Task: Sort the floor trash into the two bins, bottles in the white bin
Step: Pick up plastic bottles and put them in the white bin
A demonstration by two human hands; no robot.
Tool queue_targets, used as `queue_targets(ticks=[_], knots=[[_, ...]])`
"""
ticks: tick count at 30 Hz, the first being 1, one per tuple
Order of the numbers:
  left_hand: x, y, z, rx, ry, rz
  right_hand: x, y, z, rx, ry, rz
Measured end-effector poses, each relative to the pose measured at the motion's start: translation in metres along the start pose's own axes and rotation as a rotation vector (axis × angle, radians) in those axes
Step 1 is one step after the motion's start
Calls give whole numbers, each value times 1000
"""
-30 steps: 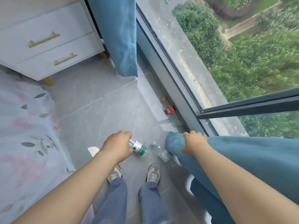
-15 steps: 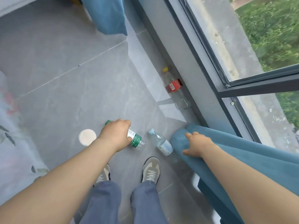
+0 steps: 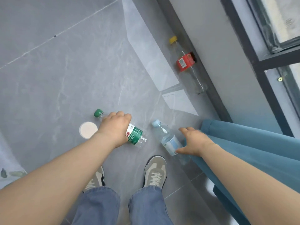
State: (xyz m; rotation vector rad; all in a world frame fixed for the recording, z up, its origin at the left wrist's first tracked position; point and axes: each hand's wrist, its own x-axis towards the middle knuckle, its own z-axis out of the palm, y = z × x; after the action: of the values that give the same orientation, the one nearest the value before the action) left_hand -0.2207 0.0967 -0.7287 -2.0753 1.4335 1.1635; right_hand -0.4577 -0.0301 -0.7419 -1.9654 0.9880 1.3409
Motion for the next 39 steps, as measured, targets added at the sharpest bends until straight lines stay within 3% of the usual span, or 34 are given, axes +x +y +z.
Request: queue_targets(ticks=[9, 20, 30, 39], knots=[[30, -12, 44, 145, -11, -5, 36, -12, 40, 68, 102, 67], [34, -26, 78, 227, -26, -70, 45, -34, 46, 422, 216, 88], [-20, -22, 28, -173, -12, -258, -5, -49, -7, 490, 276, 140], [-101, -6, -72, -439, 135, -415, -113, -88, -68, 691, 342, 148]])
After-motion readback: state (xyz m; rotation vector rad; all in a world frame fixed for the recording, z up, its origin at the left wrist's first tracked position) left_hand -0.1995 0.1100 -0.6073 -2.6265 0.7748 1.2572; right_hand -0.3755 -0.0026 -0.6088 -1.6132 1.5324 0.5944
